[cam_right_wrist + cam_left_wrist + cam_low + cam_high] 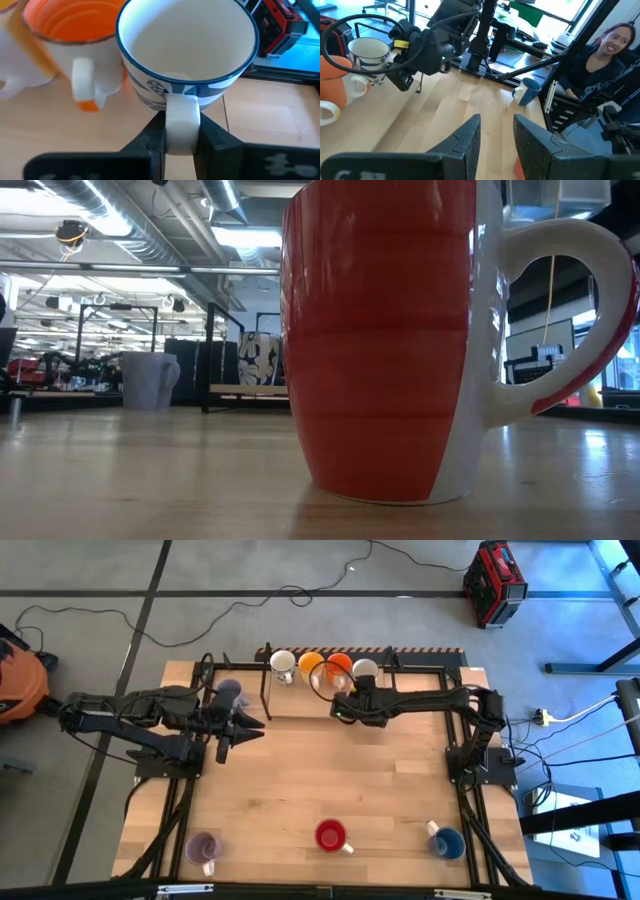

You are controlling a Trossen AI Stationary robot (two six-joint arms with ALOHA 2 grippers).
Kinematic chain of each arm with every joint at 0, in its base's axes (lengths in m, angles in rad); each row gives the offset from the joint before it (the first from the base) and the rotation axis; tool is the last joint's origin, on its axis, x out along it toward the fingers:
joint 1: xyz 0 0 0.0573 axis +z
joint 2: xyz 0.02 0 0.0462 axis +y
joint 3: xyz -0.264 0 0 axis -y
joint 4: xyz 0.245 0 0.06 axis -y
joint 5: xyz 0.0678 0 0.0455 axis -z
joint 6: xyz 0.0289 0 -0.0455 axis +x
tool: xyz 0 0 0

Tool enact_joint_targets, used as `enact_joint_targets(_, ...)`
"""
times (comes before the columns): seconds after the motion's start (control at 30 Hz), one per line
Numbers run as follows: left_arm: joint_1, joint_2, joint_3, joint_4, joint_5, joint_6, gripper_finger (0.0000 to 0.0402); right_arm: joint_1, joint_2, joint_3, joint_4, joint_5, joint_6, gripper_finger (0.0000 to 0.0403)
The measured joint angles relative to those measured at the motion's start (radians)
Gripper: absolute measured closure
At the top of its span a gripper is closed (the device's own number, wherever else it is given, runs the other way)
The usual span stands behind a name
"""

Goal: Place coffee mugs
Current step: Put the blue patterned mug on the shelf

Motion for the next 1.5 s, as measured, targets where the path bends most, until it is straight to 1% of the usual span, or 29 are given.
enact_joint_targets(0.17, 0.000, 0.000, 0.000, 0.000, -0.006, 0.000, 0.0292, -0.007, 0.000, 0.000, 0.003, 0.011, 0.001, 0.0361)
enact_joint_targets(0.53, 0.000, 0.006, 0.000, 0.001, -0.019, 0.000, 0.0292, -0.049, -0.002, 0.000, 0.005, -0.019, -0.015, 0.0361)
enact_joint_targets(0.87, 0.000, 0.006, 0.000, 0.007, -0.024, 0.000, 0.0292, -0.050, -0.002, 0.000, 0.052, -0.015, -0.014, 0.0361)
enact_joint_targets(1.13, 0.000, 0.006, 0.000, 0.008, -0.034, 0.000, 0.0292, -0.049, 0.005, 0.000, 0.057, 0.014, 0.014, 0.0359)
enact_joint_targets(1.43, 0.000, 0.007, 0.000, 0.009, -0.045, 0.000, 0.0292, -0.049, 0.016, 0.001, 0.084, 0.020, 0.024, 0.0356)
enact_joint_targets(1.5, 0.000, 0.006, 0.000, 0.015, -0.045, 0.000, 0.0292, -0.049, 0.017, 0.001, 0.080, 0.008, 0.039, 0.0356)
